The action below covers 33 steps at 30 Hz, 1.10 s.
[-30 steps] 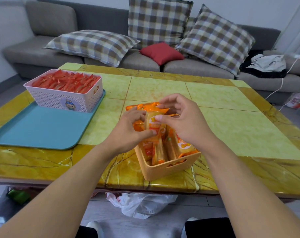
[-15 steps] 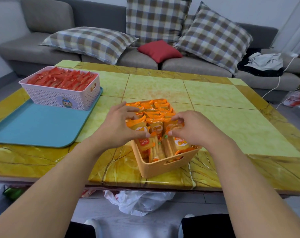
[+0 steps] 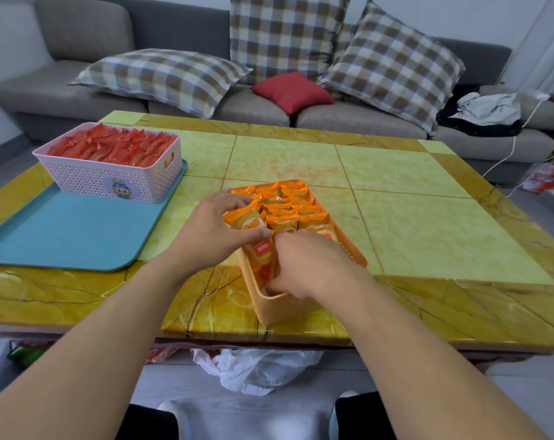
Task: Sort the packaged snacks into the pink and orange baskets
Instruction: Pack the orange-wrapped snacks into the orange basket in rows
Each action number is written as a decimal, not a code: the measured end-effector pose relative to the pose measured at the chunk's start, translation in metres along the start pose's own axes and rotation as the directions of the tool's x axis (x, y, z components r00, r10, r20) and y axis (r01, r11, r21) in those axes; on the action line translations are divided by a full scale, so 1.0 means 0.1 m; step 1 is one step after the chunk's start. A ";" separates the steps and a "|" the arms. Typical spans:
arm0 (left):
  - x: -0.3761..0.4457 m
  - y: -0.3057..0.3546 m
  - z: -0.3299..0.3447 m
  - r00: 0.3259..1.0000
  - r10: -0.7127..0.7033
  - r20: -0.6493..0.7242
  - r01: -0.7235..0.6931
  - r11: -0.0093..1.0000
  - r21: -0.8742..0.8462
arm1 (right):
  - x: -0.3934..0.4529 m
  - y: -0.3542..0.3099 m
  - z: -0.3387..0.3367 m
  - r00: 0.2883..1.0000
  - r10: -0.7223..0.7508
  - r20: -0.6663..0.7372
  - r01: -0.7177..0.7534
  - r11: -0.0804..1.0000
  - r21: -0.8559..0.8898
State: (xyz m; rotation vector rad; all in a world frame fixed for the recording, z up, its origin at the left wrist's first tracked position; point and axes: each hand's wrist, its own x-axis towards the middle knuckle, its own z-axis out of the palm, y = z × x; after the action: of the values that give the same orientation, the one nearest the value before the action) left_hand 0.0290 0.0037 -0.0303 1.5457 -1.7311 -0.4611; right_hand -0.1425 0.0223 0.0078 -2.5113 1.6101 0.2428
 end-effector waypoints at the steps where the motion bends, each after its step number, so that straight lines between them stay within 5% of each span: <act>1: 0.00 -0.03 -0.01 1.000 -0.026 0.006 0.026 0.999 -0.044 | 0.01 -0.02 0.01 1.000 0.014 -0.008 -0.014 1.000 0.014; 7: 0.01 -0.05 -0.06 0.993 -0.097 0.067 0.106 0.981 -0.164 | -0.04 0.08 -0.12 0.996 0.074 0.056 -0.082 0.985 0.154; 13: 0.03 0.00 -0.04 0.992 -0.024 0.127 0.024 1.000 -0.001 | -0.17 0.34 -0.35 0.944 0.235 -0.231 -0.148 0.929 0.340; 18: -0.03 0.03 0.17 0.969 -0.070 0.238 0.038 0.990 0.137 | -0.06 0.60 -0.32 0.904 0.335 -0.265 -0.050 0.699 0.714; 22: -0.04 0.10 0.25 0.968 -0.124 0.219 0.104 0.989 0.103 | 0.00 0.67 -0.26 0.954 0.217 -0.207 0.071 0.507 0.859; 27: -0.06 0.14 0.24 0.962 -0.132 0.238 0.113 0.989 0.092 | 0.01 0.65 -0.21 0.965 0.038 -0.260 0.174 0.647 0.743; 33: -0.05 0.07 0.18 0.945 -0.117 0.307 0.074 0.986 0.150 | 0.03 0.60 -0.11 0.987 -0.133 -0.093 0.162 0.775 0.611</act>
State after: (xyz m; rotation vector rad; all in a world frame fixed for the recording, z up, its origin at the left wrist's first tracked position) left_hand 0.0112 0.0060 -0.0385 1.7334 -1.9683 -0.6820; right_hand -0.1958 -0.0073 0.0158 -2.1053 1.2196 -0.3208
